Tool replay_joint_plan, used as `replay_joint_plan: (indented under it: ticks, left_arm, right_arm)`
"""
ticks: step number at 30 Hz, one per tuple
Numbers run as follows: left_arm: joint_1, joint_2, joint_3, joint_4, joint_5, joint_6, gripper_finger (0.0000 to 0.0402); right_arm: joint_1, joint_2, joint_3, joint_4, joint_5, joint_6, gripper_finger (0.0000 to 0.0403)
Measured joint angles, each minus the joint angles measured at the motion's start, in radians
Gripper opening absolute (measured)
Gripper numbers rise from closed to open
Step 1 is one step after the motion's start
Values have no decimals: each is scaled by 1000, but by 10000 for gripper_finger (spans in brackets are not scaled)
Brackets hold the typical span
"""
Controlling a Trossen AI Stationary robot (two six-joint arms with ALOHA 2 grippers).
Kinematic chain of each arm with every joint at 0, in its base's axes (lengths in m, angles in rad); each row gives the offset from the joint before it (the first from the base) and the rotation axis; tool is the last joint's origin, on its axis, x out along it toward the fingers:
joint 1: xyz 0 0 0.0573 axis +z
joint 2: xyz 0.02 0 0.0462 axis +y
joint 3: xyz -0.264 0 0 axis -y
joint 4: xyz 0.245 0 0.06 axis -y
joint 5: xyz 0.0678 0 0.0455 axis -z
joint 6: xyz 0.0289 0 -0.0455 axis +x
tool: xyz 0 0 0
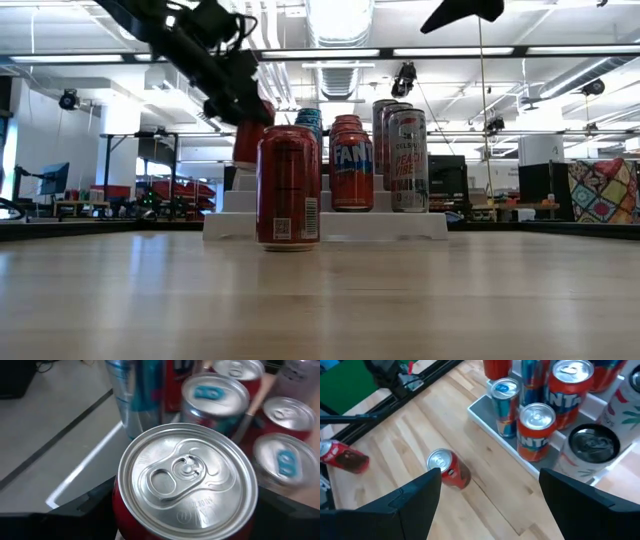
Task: Place canned beverage on shelf
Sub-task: Put the center red soda can on the top tier of the shelf
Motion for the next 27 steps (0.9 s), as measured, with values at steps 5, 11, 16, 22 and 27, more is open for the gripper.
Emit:
replay_joint_plan:
  ticks: [5,11,16,22,27]
  left_arm:
    - [77,76,96,-10,84,53,295]
    - [168,144,187,-15,188,120,295]
    - [230,200,233,-7,307,158,295]
    - [259,235,251,4,346,193,295]
    - [267,251,251,15,350,209,295]
  right_arm:
    - [-84,-6,-2,-4,-57,-38,325]
    - [-145,-6,-2,-6,-60,-32,325]
    - [-179,-6,-2,-2,-64,-29,325]
    - [-203,-6,-2,-1,-64,-6,325]
    - [-203,-6,-2,0,-64,4,325]
